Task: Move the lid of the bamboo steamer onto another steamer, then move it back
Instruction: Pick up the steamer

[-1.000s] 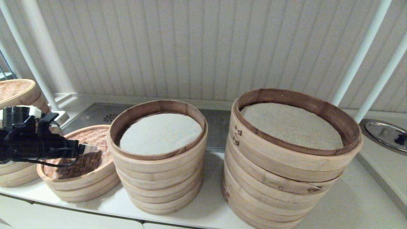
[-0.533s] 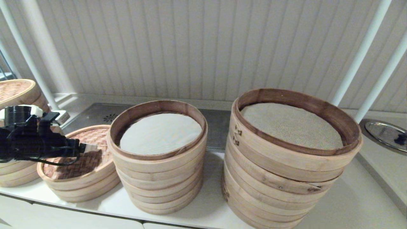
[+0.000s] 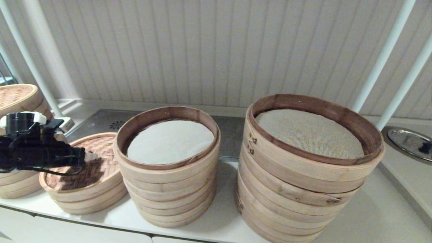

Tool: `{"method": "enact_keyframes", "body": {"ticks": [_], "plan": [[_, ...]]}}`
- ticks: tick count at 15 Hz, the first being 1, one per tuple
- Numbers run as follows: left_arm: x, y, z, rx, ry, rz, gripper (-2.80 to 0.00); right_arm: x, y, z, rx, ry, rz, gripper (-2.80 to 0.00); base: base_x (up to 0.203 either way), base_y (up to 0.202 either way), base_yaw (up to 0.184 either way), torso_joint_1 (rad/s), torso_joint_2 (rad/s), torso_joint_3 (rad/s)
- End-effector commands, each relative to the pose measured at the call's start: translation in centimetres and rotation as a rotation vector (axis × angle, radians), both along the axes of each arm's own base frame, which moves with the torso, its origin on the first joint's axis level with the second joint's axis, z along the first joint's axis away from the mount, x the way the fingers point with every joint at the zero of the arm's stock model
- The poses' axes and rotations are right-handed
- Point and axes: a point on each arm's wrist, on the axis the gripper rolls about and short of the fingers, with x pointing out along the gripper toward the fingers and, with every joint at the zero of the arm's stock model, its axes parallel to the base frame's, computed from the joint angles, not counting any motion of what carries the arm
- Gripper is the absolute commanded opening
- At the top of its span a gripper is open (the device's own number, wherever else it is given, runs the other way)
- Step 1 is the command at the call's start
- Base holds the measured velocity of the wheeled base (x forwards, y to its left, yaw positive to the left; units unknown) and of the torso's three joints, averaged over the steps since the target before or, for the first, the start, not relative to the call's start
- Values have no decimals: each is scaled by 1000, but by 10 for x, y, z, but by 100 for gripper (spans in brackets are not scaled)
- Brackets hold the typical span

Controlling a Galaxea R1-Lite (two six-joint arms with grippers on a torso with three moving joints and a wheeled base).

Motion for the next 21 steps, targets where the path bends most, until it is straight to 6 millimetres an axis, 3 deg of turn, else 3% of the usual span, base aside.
{"method": "enact_keyframes", "body": {"ticks": [1,10,21], "plan": [[-1,-1,2,-2,-8,-2,-280,0,0,-1,0,3,0,-280,0,0,0,0,0,0],[2,-3,0,-11,-22,8,-280,0,0,-1,0,3,0,-280,0,0,0,0,0,0],[-1,-9,18,-8,-75,1,-280,0,0,-1,0,3,0,-280,0,0,0,0,0,0]]}}
